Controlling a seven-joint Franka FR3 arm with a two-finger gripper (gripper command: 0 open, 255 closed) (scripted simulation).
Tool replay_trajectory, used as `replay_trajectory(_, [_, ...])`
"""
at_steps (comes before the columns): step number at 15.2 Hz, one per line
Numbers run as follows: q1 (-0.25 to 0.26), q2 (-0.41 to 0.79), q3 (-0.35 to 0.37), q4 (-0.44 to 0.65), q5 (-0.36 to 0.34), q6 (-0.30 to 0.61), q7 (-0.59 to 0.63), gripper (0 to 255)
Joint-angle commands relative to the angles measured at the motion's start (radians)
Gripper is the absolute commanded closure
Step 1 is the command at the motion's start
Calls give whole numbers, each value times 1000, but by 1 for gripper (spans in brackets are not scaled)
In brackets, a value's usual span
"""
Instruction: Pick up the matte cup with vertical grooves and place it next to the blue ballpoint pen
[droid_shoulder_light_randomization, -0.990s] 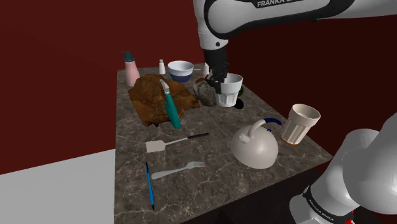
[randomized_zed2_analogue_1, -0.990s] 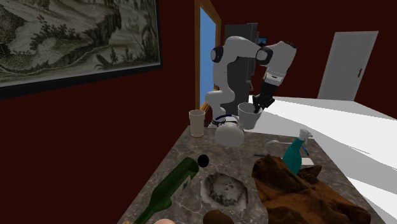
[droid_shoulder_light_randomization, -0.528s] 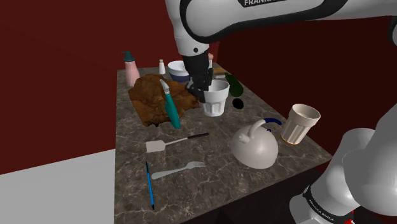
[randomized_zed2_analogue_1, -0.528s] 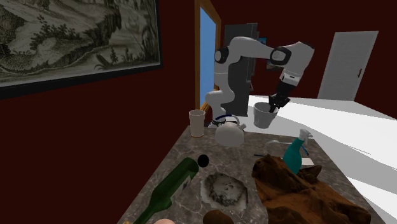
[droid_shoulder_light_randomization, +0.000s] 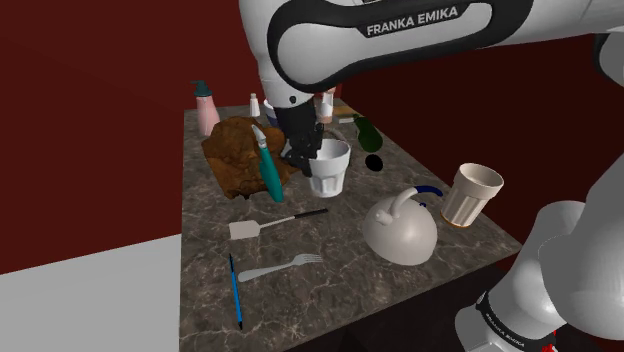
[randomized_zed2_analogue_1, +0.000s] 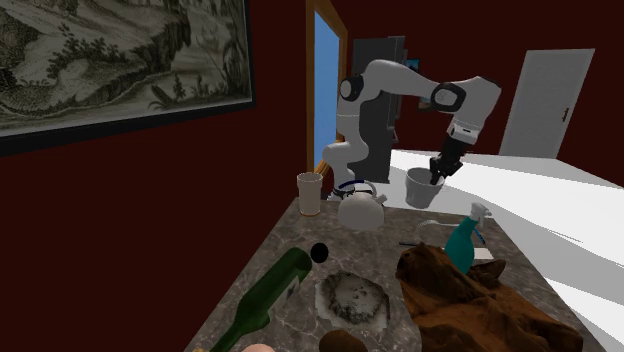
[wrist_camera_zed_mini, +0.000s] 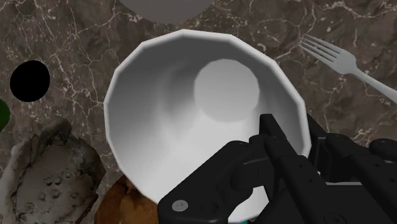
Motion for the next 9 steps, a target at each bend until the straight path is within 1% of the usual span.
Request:
replay_trajectory(1, [0, 2, 0, -25, -1, 28, 4, 255])
replay_trajectory(9, [-1, 20, -1, -111, -6, 131, 19, 255])
